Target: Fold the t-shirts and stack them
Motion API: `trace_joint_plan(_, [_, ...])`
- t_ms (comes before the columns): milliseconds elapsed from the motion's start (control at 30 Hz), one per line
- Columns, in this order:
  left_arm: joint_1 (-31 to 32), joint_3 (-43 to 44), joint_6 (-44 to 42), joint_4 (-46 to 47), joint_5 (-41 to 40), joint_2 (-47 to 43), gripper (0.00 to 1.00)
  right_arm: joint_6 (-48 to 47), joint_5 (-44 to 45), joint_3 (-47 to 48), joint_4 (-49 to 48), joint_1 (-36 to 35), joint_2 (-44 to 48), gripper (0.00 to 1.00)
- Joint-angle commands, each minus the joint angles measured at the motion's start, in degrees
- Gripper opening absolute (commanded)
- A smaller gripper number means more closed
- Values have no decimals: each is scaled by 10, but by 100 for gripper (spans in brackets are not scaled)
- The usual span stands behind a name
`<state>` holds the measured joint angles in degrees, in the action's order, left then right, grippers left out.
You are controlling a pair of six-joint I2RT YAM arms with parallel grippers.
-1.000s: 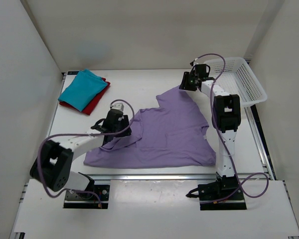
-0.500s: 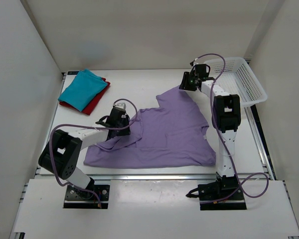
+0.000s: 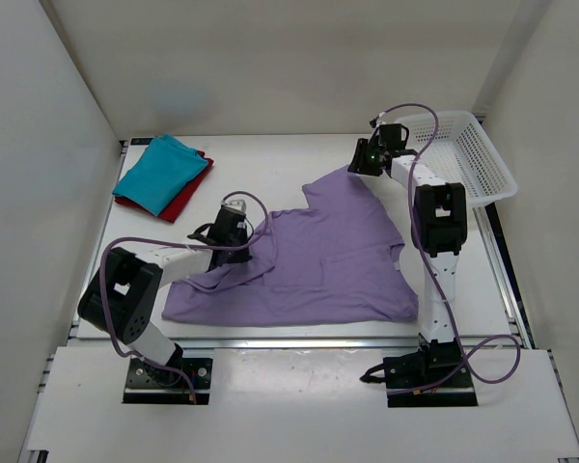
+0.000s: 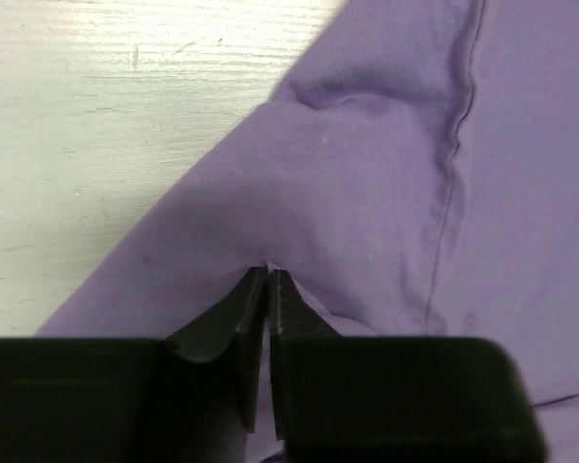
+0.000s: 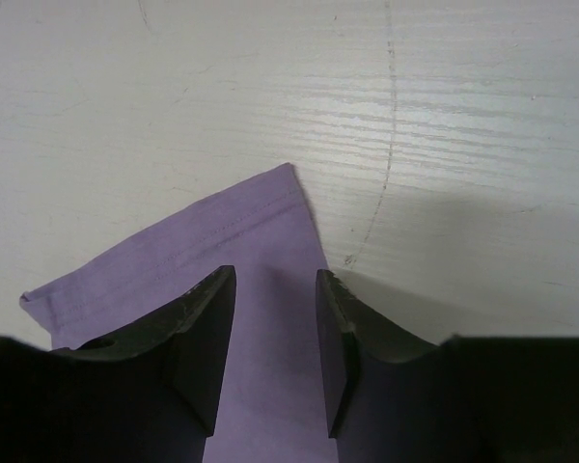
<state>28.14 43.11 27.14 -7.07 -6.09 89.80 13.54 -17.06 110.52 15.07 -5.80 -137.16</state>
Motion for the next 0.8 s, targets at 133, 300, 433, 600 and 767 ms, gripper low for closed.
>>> trace_joint_plan(133, [5,26,7,-4,-1,-9,0,3,-8,10,-19,16,10,39])
trace_joint_plan(300, [-4,43,17,-12,5,-51,0,14,-38,83,16,33,-33,42])
trace_joint_plan(433, [-41,69,14,-23,35,-67,0,9,-53,181,63,30,-96,42])
trace_joint_plan(600, [-91,77,17,-24,56,-79,0,13,-71,338,145,22,-180,42])
trace_joint_plan(767, [-124,82,16,-18,70,-88,0,26,-90,393,170,19,-218,38])
